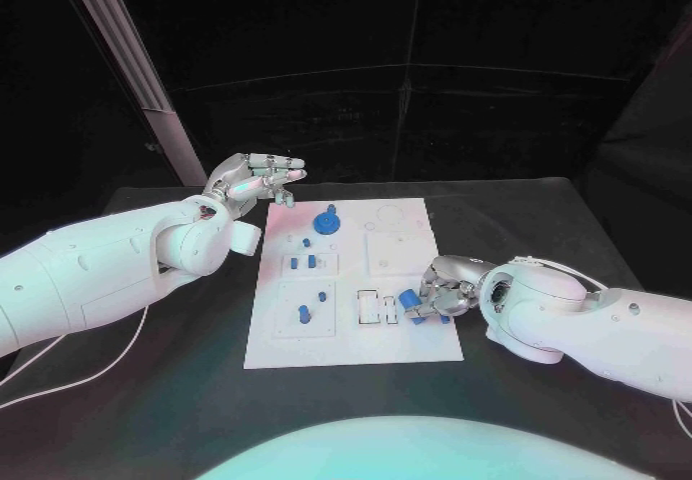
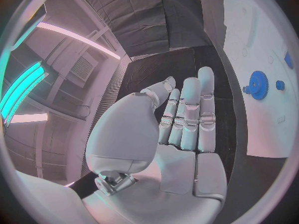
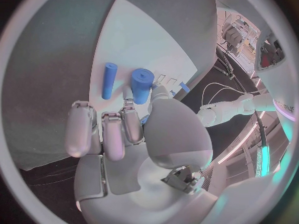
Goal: Assemble the parts on the task board
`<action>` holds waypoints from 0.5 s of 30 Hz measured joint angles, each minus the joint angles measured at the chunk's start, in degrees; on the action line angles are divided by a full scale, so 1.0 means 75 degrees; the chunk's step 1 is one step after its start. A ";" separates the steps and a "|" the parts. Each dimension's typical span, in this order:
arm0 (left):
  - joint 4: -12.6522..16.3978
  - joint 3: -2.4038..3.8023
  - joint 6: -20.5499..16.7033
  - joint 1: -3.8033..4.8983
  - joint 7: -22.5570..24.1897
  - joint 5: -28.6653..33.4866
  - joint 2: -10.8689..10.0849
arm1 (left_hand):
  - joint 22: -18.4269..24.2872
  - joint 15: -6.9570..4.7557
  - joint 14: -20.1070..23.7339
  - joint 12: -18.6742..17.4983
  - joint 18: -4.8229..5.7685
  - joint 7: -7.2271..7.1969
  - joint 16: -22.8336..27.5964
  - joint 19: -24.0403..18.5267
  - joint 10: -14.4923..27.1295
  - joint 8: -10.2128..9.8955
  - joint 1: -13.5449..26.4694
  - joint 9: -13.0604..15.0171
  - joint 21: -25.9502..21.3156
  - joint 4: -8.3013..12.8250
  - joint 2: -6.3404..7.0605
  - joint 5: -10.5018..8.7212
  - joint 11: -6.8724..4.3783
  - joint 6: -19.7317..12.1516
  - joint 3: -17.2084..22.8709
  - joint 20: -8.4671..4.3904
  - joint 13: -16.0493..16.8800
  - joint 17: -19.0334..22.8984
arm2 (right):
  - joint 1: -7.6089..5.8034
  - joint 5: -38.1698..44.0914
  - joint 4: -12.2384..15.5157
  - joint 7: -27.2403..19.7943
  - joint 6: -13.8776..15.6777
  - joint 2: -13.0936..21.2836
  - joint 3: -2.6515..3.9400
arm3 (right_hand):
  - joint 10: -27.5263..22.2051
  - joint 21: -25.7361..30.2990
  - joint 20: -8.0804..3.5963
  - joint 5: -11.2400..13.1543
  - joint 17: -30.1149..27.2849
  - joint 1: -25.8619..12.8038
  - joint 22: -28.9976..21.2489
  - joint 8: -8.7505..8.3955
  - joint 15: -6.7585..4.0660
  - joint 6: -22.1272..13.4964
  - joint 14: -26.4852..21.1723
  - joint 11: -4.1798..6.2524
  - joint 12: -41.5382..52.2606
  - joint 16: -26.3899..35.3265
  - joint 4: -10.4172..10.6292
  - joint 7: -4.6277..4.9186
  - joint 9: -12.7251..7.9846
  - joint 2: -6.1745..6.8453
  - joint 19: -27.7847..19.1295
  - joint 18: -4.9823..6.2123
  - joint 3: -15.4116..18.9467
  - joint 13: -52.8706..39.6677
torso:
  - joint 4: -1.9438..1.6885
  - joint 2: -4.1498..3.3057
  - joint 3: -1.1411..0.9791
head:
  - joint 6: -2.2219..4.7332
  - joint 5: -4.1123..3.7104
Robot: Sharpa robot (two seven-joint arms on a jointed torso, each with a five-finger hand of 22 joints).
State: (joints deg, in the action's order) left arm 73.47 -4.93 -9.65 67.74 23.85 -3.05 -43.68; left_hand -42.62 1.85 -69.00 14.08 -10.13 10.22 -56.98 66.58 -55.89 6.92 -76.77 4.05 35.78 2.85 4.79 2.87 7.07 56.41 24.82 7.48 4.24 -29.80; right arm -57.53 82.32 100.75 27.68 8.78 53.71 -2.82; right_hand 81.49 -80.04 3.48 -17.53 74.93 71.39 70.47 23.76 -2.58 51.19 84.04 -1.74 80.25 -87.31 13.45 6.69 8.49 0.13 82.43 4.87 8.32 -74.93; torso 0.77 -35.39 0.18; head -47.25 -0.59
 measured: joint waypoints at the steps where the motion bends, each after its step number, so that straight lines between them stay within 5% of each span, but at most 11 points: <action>1: 0.0001 0.0000 0.0001 0.0000 0.0000 0.0000 0.0000 | 0.0000 0.0000 0.0000 0.0000 0.0000 0.0000 0.0000 0.0000 0.0000 0.0000 0.0000 0.0000 0.0000 0.0000 0.0000 0.0000 0.0000 0.0000 0.0000 0.0000 0.0000 0.0000 | 0.0001 0.0008 -0.0007 0.0003 0.0016 -0.0014 0.0003 | 0.0000 0.0000 0.0000 -0.0087 0.0000 0.0046 0.0000 0.0031 0.0000 -0.0026 0.0000 0.0000 0.0000 0.0000 -0.0040 0.0002 0.0000 -0.0031 0.0000 0.0000 -0.0001 0.0000 | -0.0004 0.0000 0.0001 | -0.0001 0.0001; 8: 0.0013 0.0000 0.0009 0.0000 -0.0004 0.0000 -0.0011 | -0.0001 0.0000 0.0000 0.0000 0.0000 0.0000 0.0000 0.0000 0.0000 0.0000 0.0000 0.0000 0.0000 0.0000 0.0000 0.0000 0.0000 0.0000 0.0000 0.0000 0.0000 0.0000 | 0.0022 0.0019 0.0039 0.0054 0.0217 -0.0022 -0.0005 | 0.0017 -0.0036 0.0000 -0.0938 -0.0001 0.0341 0.0038 0.0292 0.0001 -0.0065 0.0000 0.0018 0.0000 0.0000 -0.0186 -0.0042 0.0065 -0.0246 0.0000 0.0001 -0.0042 0.0000 | -0.0009 -0.0001 0.0002 | 0.0004 0.0017; 15: 0.0015 0.0000 0.0011 0.0000 -0.0007 0.0000 -0.0026 | 0.0006 0.0000 0.0000 0.0043 0.0000 0.0000 0.0000 0.0000 0.0000 0.0000 0.0000 0.0000 -0.0032 0.0000 0.0000 0.0000 0.0000 0.0000 0.0000 0.0000 0.0000 0.0012 | 0.0076 -0.0435 0.0367 0.0122 0.0492 0.0286 -0.0050 | 0.0028 -0.0037 0.0000 -0.1329 -0.0001 0.0394 0.0061 0.0382 0.0001 -0.0070 0.0000 0.0029 0.0000 0.0000 -0.0171 -0.0053 0.0068 -0.0284 0.0000 0.0000 -0.0026 0.0001 | -0.0005 -0.0001 0.0006 | 0.0016 0.0033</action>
State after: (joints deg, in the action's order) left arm 73.58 -4.93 -9.56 67.74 23.80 -3.05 -43.88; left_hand -42.57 1.85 -69.00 14.41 -10.13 10.22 -56.98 66.58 -55.89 6.92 -76.76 4.05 35.54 2.85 4.79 2.87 7.07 56.41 24.82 7.48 4.24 -29.71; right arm -56.96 79.05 103.50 28.59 12.47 55.86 -3.19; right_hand 81.70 -80.32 3.48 -27.50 74.92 74.35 70.93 26.62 -2.57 50.66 84.05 -1.53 80.25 -87.31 12.16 6.29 9.00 -2.00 82.43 4.87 8.13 -74.93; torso 0.74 -35.39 0.22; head -47.13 -0.35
